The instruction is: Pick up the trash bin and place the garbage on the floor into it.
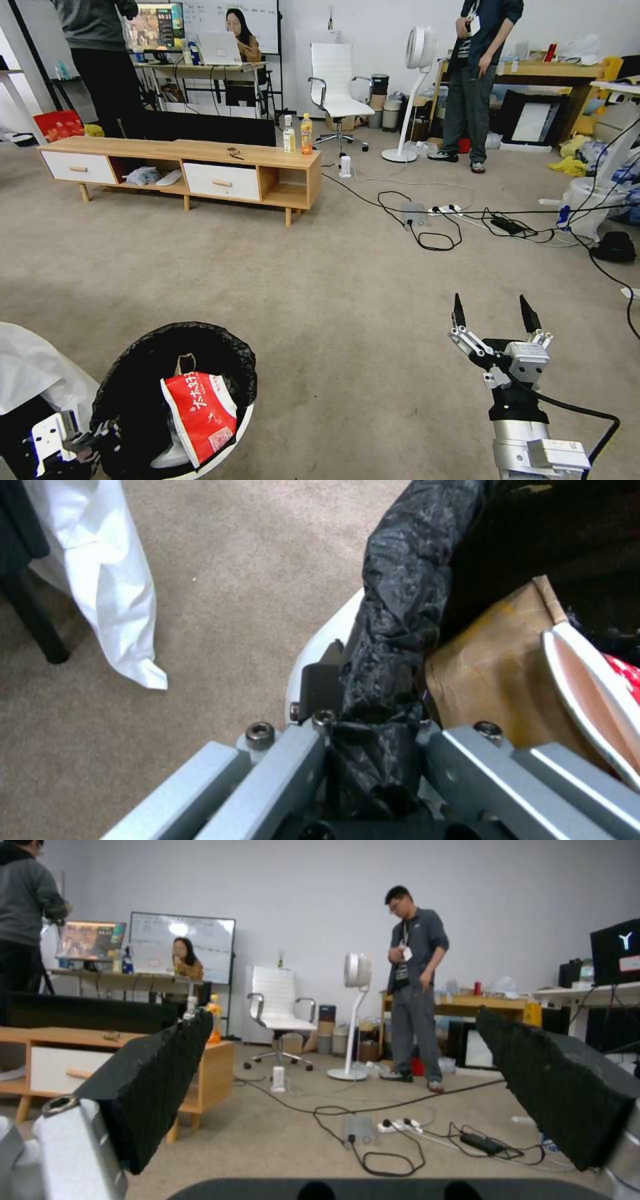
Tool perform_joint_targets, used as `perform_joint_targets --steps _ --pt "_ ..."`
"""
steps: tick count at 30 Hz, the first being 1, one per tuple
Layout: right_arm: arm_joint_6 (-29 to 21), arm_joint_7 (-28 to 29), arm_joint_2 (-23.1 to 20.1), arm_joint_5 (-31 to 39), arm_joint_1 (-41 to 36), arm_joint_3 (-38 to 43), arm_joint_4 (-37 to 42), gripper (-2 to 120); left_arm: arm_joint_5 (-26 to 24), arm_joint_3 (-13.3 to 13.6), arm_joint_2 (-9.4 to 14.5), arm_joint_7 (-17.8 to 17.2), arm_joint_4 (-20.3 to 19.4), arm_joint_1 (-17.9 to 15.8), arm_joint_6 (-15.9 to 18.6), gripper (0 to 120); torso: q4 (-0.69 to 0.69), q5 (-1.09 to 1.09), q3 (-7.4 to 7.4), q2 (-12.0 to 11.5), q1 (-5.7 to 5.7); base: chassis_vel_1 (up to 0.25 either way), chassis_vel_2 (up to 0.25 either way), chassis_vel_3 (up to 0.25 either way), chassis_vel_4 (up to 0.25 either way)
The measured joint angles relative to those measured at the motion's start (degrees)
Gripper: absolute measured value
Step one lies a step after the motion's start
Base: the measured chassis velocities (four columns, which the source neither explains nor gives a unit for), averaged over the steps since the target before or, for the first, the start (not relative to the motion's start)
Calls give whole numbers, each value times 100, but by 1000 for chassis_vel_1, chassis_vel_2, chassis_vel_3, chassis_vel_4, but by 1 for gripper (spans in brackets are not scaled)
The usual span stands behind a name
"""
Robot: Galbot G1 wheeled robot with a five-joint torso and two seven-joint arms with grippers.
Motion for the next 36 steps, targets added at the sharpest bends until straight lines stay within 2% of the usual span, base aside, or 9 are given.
perform_joint_targets --steps 3,13,26,34,36 --pt "7 1 8 -7 -21 0 3 100 103 -1 -1 110 6 5 0 1 0 0 0 0 0 0 0 0 0" --pt "17 7 18 -47 -81 4 34 100 144 0 5 148 28 26 0 1 0 0 0 0 0 0 0 0 0" --pt "26 10 61 -83 -56 -18 -18 100 120 -8 27 147 48 23 0 1 0 0 0 0 0 -70 -75 -75 -76" --pt "29 10 70 -83 -21 -34 -80 100 79 -18 47 120 83 -25 0 1 -4 0 0 0 0 -89 -90 -102 -88" --pt "28 -11 85 -83 5 -48 -114 100 56 -40 58 101 101 -39 0 1 3 -1 0 0 0 0 0 0 0"
